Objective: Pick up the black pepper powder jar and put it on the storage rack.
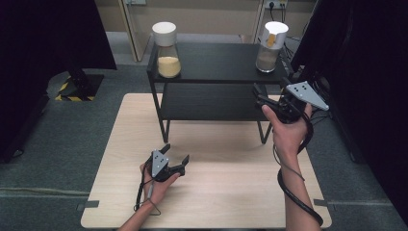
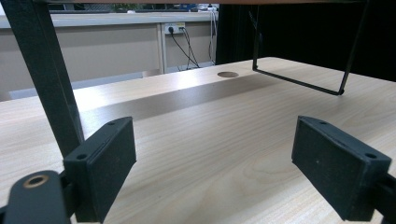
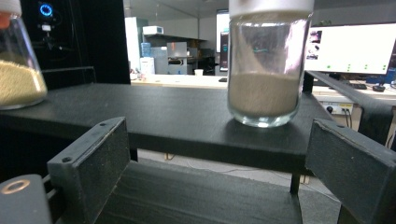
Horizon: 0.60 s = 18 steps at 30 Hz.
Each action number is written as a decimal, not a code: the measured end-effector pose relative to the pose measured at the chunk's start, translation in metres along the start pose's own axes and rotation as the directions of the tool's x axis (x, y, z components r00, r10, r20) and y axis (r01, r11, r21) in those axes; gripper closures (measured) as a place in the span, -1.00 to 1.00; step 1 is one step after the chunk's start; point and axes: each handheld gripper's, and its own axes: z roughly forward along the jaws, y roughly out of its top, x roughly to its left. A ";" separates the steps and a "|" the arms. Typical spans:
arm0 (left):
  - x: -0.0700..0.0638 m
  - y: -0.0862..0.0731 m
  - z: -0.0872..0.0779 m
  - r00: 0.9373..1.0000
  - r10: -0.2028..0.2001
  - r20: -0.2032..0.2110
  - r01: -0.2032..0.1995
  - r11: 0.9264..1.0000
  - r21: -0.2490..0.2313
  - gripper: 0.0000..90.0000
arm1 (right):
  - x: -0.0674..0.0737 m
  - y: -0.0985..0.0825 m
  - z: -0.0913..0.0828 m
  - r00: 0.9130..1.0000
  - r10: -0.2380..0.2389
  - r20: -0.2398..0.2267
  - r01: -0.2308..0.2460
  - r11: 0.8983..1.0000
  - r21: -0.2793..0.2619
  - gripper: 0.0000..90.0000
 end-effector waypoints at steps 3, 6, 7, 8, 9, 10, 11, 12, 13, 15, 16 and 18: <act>0.000 0.000 0.000 1.000 0.001 0.000 -0.001 1.000 0.002 -0.70 | 0.002 -0.005 -0.003 1.000 -0.009 -0.008 0.009 1.000 0.009 -0.85; 0.000 0.000 0.000 1.000 0.002 0.000 -0.002 1.000 0.000 -0.70 | 0.002 -0.010 -0.006 1.000 -0.011 -0.011 0.012 1.000 0.017 -0.85; 0.000 0.000 0.000 1.000 0.001 0.000 -0.001 1.000 0.000 -0.70 | 0.002 -0.012 -0.007 1.000 -0.007 -0.010 0.007 1.000 0.019 -0.85; 0.000 0.000 0.000 1.000 0.001 0.000 -0.001 1.000 0.001 -0.70 | 0.001 -0.013 -0.008 1.000 -0.005 -0.009 0.006 1.000 0.023 -0.85; 0.000 0.000 0.000 1.000 0.001 0.000 -0.001 1.000 0.002 -0.70 | 0.001 -0.015 -0.009 1.000 -0.004 -0.007 0.004 1.000 0.025 -0.85; 0.000 0.000 0.000 1.000 0.001 0.000 -0.001 1.000 0.003 -0.70 | 0.001 -0.017 -0.010 1.000 -0.006 -0.007 0.006 1.000 0.026 -0.85; 0.000 0.000 0.000 1.000 0.001 0.000 -0.001 1.000 0.002 -0.70 | 0.001 -0.019 -0.011 1.000 -0.005 -0.009 0.005 1.000 0.030 -0.85; 0.000 0.000 0.000 1.000 0.002 -0.001 -0.002 1.000 0.002 -0.70 | 0.001 -0.022 -0.012 1.000 -0.003 -0.009 0.003 0.999 0.032 -0.85; 0.000 0.000 0.000 1.000 0.001 -0.001 -0.001 1.000 0.002 -0.70 | 0.002 -0.023 -0.013 1.000 -0.004 -0.007 0.004 0.999 0.034 -0.85; 0.000 0.000 0.000 1.000 0.002 -0.001 -0.002 1.000 0.002 -0.70 | 0.001 -0.027 -0.015 1.000 0.001 -0.009 0.000 0.999 0.038 -0.85; 0.000 0.000 0.000 1.000 0.001 -0.001 -0.001 1.000 0.002 -0.70 | 0.001 -0.030 -0.016 1.000 0.004 -0.010 -0.003 0.999 0.040 -0.85; 0.000 0.000 0.000 1.000 0.002 -0.001 -0.002 1.000 0.001 -0.70 | 0.001 -0.034 -0.017 1.000 0.006 -0.009 -0.006 0.999 0.045 -0.85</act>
